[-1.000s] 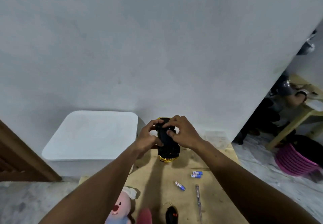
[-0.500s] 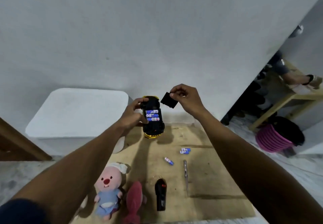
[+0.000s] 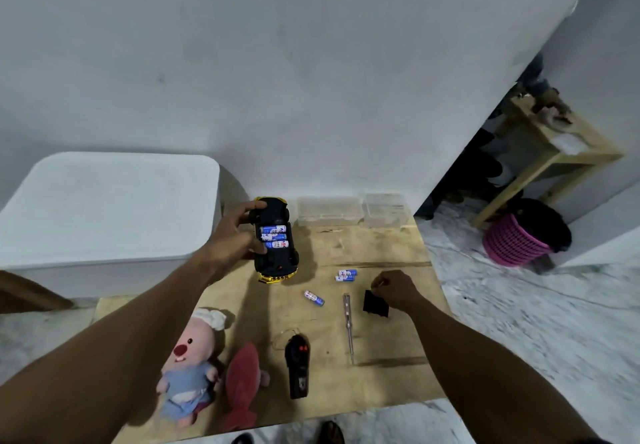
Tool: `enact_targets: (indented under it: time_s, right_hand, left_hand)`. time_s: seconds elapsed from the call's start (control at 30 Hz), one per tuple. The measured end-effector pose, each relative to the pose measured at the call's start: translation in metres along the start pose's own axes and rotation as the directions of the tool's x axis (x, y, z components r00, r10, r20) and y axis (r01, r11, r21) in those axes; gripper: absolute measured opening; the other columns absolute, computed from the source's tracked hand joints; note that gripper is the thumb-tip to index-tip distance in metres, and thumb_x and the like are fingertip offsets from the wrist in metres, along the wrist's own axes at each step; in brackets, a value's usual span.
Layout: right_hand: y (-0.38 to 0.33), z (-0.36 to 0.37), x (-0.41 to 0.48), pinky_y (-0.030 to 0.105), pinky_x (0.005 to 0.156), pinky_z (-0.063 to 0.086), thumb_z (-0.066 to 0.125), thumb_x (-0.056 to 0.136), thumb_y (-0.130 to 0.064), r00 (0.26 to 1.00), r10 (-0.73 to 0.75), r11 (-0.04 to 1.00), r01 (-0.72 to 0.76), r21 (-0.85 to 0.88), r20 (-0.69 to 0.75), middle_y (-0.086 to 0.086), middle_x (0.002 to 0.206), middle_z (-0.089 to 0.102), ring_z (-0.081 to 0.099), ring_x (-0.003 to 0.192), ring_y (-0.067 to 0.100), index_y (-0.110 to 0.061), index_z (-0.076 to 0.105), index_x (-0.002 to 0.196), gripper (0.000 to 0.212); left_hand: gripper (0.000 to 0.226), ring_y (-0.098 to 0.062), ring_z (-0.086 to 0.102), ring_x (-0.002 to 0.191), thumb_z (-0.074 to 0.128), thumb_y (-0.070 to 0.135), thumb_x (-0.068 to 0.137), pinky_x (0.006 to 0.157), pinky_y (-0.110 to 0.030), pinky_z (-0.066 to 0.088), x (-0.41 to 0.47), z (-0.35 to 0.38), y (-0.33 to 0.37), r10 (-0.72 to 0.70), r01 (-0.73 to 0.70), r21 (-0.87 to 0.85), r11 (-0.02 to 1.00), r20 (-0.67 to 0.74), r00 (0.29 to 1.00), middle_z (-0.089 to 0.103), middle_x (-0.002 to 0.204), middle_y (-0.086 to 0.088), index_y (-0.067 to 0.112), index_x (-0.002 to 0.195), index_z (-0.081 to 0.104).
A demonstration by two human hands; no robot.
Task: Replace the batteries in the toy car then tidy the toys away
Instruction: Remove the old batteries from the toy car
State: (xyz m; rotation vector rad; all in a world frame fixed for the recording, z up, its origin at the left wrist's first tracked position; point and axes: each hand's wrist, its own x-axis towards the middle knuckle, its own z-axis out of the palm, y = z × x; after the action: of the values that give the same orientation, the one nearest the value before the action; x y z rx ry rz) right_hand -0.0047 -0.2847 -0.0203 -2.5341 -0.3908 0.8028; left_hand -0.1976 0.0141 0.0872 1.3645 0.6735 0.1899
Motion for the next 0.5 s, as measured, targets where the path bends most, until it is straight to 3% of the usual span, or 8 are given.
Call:
enact_targets:
  time_s: [0.1,0.2,0.33,0.4,0.5]
  right_hand:
    - [0.008,0.015,0.005,0.027,0.078,0.051,0.074,0.084,-0.017,1.0,0.004,1.0,-0.004,-0.011,0.025,0.007,0.103,0.073,0.067,0.098,0.022,-0.028,0.066,0.075,0.016]
    - [0.013,0.026,0.008,0.033,0.084,0.054,0.073,0.084,-0.023,1.0,0.027,0.999,-0.027,-0.046,0.001,0.0,0.099,0.071,0.065,0.097,0.019,-0.033,0.064,0.073,0.017]
    - [0.011,0.028,0.004,0.035,0.09,0.05,0.071,0.083,-0.029,0.997,0.019,0.995,-0.026,-0.094,-0.075,-0.007,0.105,0.059,0.059,0.102,0.016,-0.035,0.062,0.085,0.011]
    - [-0.007,0.022,0.004,0.029,0.088,0.046,0.074,0.083,-0.024,0.986,-0.086,0.996,0.08,-0.049,-0.14,-0.004,0.107,0.063,0.061,0.102,0.017,-0.03,0.067,0.093,0.013]
    - [-0.06,0.006,-0.002,0.023,0.076,0.047,0.074,0.084,-0.01,0.93,-0.281,0.95,0.304,0.07,-0.238,0.002,0.094,0.073,0.067,0.086,0.018,-0.015,0.075,0.09,0.008]
  left_hand:
    - [0.081,-0.028,0.061,0.105,0.054,-0.031,0.07,0.067,-0.038,0.059,0.001,0.002,-0.004,-0.028,0.028,0.004,1.0,0.019,0.999,0.054,0.13,-0.006,0.024,0.131,0.057]
    - [0.081,-0.033,0.06,0.112,0.054,-0.03,0.07,0.071,-0.041,0.06,0.002,0.004,-0.008,-0.046,0.046,0.01,0.999,0.019,0.999,0.054,0.131,-0.006,0.025,0.13,0.058]
    - [0.079,-0.034,0.059,0.114,0.054,-0.029,0.071,0.071,-0.042,0.061,0.001,0.009,-0.007,-0.035,0.035,0.007,0.999,0.02,0.999,0.053,0.131,-0.007,0.026,0.128,0.059]
    - [0.078,-0.033,0.06,0.113,0.054,-0.027,0.072,0.067,-0.038,0.059,0.0,0.011,-0.002,-0.029,0.029,0.002,1.0,0.024,0.999,0.053,0.132,-0.007,0.028,0.126,0.06]
    - [0.075,-0.03,0.061,0.11,0.055,-0.026,0.073,0.063,-0.034,0.057,0.001,0.016,0.007,-0.002,0.002,-0.005,1.0,0.016,1.0,0.053,0.131,-0.007,0.029,0.124,0.06]
